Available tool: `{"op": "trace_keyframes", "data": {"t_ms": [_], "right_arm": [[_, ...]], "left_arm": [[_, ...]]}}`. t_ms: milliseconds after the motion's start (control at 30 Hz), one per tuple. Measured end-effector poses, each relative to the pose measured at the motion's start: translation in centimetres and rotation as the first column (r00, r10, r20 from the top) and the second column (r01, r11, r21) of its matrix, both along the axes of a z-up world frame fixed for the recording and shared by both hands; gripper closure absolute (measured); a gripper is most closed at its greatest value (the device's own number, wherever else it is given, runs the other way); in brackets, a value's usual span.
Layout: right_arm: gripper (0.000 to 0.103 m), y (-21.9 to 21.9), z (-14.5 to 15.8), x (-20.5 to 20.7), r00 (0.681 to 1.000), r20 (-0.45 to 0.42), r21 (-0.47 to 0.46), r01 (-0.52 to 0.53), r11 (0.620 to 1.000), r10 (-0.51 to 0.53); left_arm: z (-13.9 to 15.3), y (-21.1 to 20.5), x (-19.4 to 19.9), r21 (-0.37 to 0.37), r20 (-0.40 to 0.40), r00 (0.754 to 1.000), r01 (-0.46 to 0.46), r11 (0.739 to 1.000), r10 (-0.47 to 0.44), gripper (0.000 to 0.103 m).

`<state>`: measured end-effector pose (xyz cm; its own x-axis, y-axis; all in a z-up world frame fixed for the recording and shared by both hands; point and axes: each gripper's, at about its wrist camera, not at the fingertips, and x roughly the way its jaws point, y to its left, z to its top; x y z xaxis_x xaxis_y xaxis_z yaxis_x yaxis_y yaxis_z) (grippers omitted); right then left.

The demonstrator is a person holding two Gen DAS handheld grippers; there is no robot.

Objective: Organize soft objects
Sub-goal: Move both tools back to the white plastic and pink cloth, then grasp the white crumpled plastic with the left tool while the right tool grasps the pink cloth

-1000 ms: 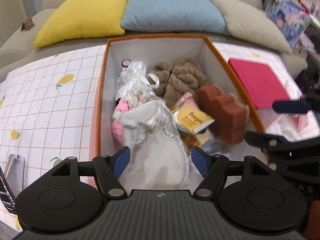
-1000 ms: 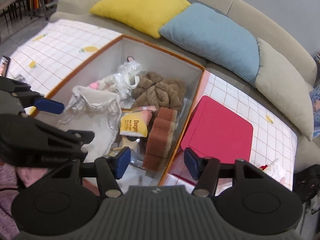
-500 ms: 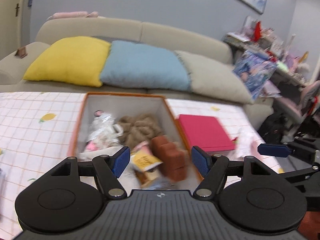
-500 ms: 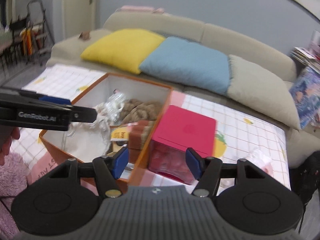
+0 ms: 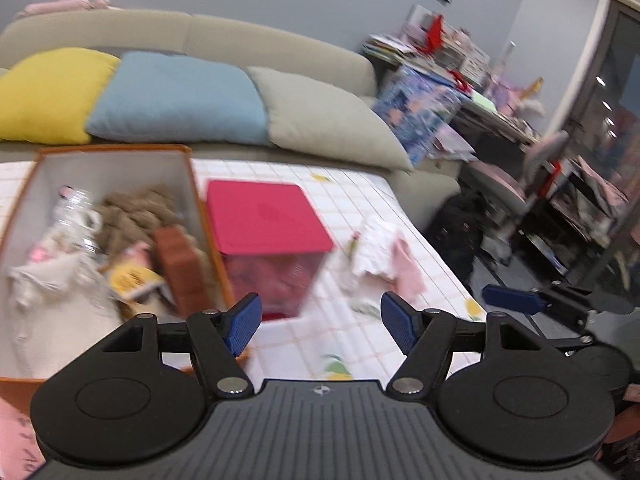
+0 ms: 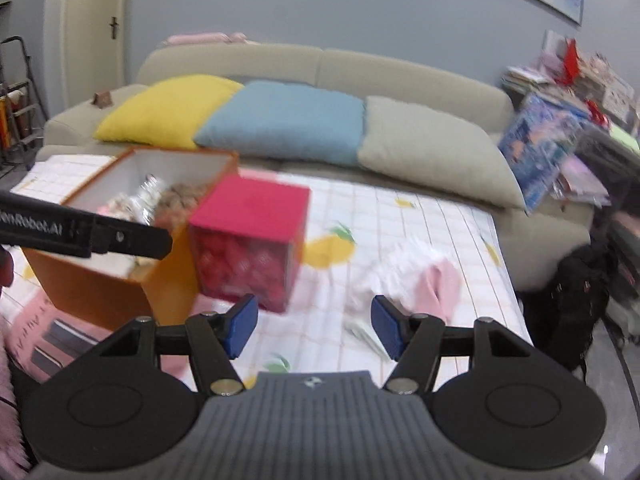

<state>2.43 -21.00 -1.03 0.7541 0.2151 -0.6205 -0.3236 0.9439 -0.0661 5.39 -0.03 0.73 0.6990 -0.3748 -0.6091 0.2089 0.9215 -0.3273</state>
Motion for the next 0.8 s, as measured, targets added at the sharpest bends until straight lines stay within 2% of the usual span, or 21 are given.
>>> {"op": "trace_keyframes", "data": {"t_ms": [200, 500, 667, 800], "right_arm": [[0.041, -3.1, -2.0, 1.8, 0.987, -0.093, 0.048, 0.134, 0.99, -0.129], [0.042, -7.5, -5.0, 6.1, 0.935, -0.172, 0.108, 0.33, 0.938, -0.309], [0.042, -8.8, -6.2, 9.1, 0.934, -0.134, 0.117, 0.346, 0.931, -0.331], [0.045, -9.3, -7.5, 11.9, 0.947, -0.106, 0.129, 0.316, 0.94, -0.304]], "left_arm": [[-0.7, -3.3, 1.2, 0.054, -0.007, 0.996, 0.09, 0.994, -0.09, 0.024], [-0.6, -8.1, 5.0, 0.137, 0.008, 0.981, 0.192, 0.972, -0.195, 0.025], [-0.8, -11.2, 8.0, 0.203, -0.002, 0.971, 0.233, 0.951, -0.237, 0.025], [-1.7, -13.1, 11.2, 0.238, -0.055, 0.965, 0.262, 0.935, -0.257, 0.025]]}}
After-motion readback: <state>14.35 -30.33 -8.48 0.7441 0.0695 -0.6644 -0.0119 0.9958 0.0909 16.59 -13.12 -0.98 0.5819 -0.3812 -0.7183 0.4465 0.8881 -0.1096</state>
